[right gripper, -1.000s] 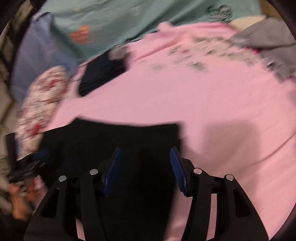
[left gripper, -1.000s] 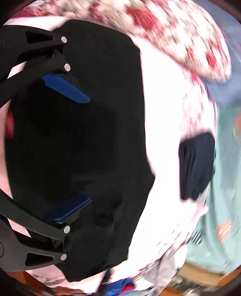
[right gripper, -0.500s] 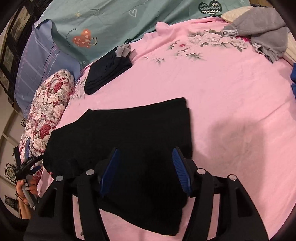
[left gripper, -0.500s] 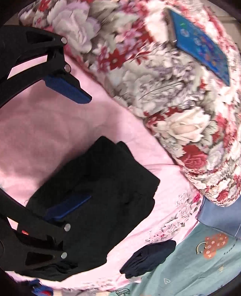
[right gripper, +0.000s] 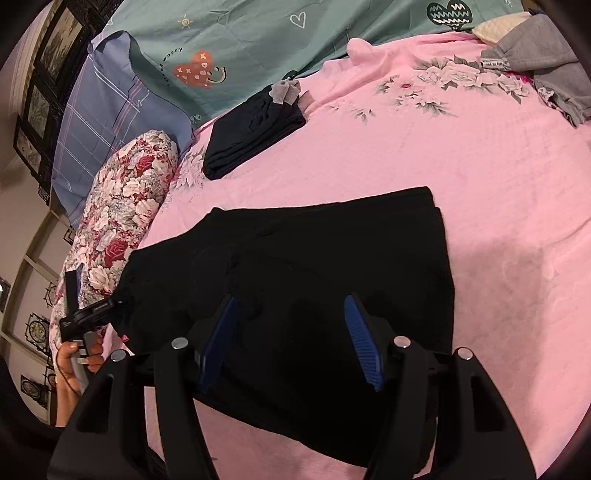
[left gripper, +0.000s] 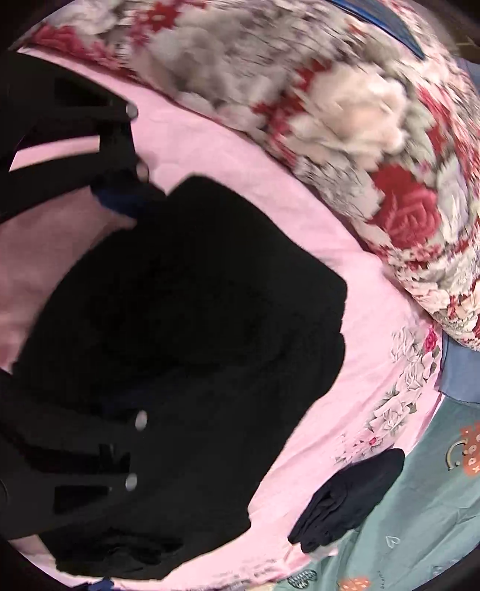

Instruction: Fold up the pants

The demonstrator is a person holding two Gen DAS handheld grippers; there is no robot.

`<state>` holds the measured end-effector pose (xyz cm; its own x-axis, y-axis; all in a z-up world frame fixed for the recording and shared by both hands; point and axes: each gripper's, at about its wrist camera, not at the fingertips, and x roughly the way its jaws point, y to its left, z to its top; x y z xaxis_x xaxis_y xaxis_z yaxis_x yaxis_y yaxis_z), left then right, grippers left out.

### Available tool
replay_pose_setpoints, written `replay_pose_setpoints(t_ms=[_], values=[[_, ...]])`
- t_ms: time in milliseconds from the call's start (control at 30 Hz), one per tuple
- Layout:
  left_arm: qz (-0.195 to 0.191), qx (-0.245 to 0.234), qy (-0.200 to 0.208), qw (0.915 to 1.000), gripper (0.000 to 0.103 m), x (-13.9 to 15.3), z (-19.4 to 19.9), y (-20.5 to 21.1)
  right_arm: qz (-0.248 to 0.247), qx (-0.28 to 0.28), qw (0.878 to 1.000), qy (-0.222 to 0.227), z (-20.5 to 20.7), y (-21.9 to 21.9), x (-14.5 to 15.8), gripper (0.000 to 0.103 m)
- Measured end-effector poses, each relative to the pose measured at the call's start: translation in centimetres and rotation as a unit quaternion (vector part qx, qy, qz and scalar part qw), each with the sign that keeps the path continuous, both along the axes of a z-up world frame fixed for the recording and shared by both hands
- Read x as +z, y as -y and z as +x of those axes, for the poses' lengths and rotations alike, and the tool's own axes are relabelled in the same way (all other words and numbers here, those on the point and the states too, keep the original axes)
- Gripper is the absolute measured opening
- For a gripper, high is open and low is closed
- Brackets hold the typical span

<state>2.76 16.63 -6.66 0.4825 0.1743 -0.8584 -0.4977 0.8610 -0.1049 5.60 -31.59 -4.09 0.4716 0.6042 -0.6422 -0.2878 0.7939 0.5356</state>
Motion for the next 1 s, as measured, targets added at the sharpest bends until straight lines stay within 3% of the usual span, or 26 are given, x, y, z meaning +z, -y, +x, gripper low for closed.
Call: replay_pose_setpoints(t_ms=[33,100,133,200,300,467,600,667,700,733,800,900,1000], values=[[0.002,-0.008,0.000,1.0000,0.046,0.0,0.5,0.3,0.003,-0.001,1.000,-0.001,0.0,0.0,0.0,0.061],[0.018,-0.017,0.002,0.9997,0.029,0.8,0.7,1.2,0.011,0.000,1.000,-0.004,-0.1,0.1,-0.1,0.061],[0.044,-0.027,0.005,0.9987,0.025,1.3,0.6,2.1,0.018,0.002,1.000,-0.007,-0.1,0.2,-0.1,0.061],[0.096,-0.044,0.011,0.9943,0.023,2.9,0.1,3.9,0.040,0.013,0.999,-0.010,-0.3,0.3,-0.1,0.061],[0.108,-0.069,0.052,0.9904,0.023,6.2,-0.8,5.6,0.052,0.017,0.999,0.004,-0.6,0.6,0.3,0.061],[0.074,-0.166,0.127,0.9752,0.023,12.0,-0.6,10.8,0.075,0.011,0.997,0.010,-0.7,1.7,0.1,0.061],[0.027,-0.241,0.126,0.9619,0.025,12.0,2.5,15.9,0.117,-0.004,0.993,-0.003,-0.9,3.7,-0.2,0.061],[0.010,-0.269,0.113,0.9563,0.029,10.6,4.2,18.6,0.133,-0.018,0.991,-0.005,-1.2,5.0,-0.3,0.061],[-0.004,-0.289,0.100,0.9522,0.039,9.3,4.9,20.2,0.135,-0.024,0.991,-0.005,-1.3,5.4,-0.3,0.061],[-0.019,-0.302,0.089,0.9490,0.064,8.2,5.6,21.5,0.136,-0.028,0.990,-0.005,-1.4,5.7,-0.3,0.061],[-0.054,-0.328,0.053,0.9415,0.091,5.4,7.0,24.2,0.139,-0.038,0.990,-0.008,-1.6,6.3,-0.4,0.063],[-0.057,-0.355,0.014,0.9329,0.091,3.4,7.0,26.6,0.130,-0.046,0.990,-0.013,-1.7,6.4,-0.6,0.074],[-0.058,-0.372,0.040,0.9255,0.092,4.9,5.9,25.9,0.129,-0.034,0.991,-0.016,-1.4,5.9,-0.6,0.074]])
